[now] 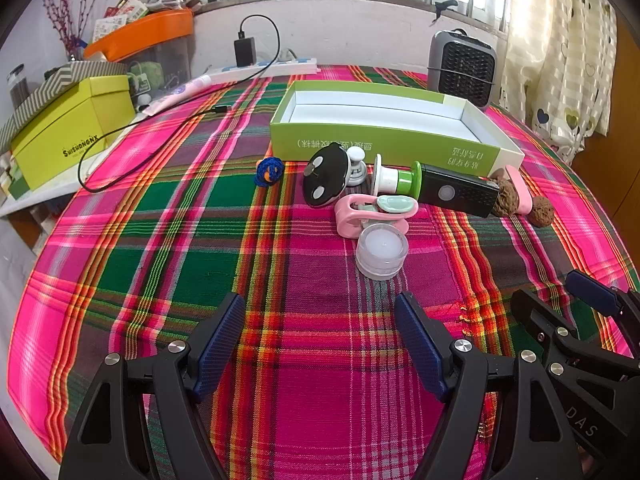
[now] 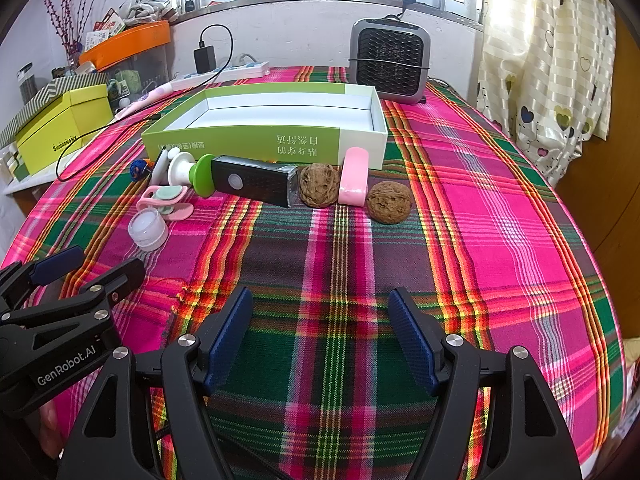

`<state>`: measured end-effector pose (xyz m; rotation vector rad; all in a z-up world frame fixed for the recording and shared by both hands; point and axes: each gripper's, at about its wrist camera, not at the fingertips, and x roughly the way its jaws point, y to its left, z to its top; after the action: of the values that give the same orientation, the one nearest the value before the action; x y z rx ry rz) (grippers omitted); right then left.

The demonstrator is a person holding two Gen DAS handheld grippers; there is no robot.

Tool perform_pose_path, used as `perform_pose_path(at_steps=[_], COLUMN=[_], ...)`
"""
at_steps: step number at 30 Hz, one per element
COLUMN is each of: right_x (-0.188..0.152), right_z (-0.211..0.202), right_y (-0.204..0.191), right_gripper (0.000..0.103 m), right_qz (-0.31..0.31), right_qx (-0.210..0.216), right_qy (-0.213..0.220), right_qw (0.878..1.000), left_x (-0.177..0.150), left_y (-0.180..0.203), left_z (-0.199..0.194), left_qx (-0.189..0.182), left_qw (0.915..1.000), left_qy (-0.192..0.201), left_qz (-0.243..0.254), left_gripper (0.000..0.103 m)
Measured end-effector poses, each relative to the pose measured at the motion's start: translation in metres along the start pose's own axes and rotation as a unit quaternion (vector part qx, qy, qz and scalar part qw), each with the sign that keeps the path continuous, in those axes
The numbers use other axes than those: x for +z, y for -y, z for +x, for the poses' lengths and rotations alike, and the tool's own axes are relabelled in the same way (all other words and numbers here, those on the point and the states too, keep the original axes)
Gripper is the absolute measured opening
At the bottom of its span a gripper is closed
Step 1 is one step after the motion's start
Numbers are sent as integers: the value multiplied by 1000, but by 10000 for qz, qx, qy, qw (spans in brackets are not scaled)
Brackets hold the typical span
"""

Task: Organize objects
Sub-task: 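Grasp the clear round jar with the left gripper while the right gripper grasps a walnut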

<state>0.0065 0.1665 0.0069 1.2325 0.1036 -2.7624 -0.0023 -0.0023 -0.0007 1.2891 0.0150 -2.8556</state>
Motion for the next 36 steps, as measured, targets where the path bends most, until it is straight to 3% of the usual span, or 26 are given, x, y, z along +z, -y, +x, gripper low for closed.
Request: perform_pose_path(at_steps=[17, 22, 36], right_x=[1, 4, 23], right_z=[2, 4, 12], right_y=[0, 7, 43], right_gripper=[71, 71, 71], right_qz=[-24, -124, 96], right_qx=[32, 220, 127], right_qy=[-38, -154, -138], right_qw=[10000, 9996, 9998], left_x=[2, 4, 19], left_y=[2, 0, -1], left_z=[1, 2, 9], left_qx=[-61, -165, -719], left_qw=[9999, 9998, 9972], left_qy=[-69, -86, -75], left_qz=[49, 116, 168], left_gripper=[76, 76, 76])
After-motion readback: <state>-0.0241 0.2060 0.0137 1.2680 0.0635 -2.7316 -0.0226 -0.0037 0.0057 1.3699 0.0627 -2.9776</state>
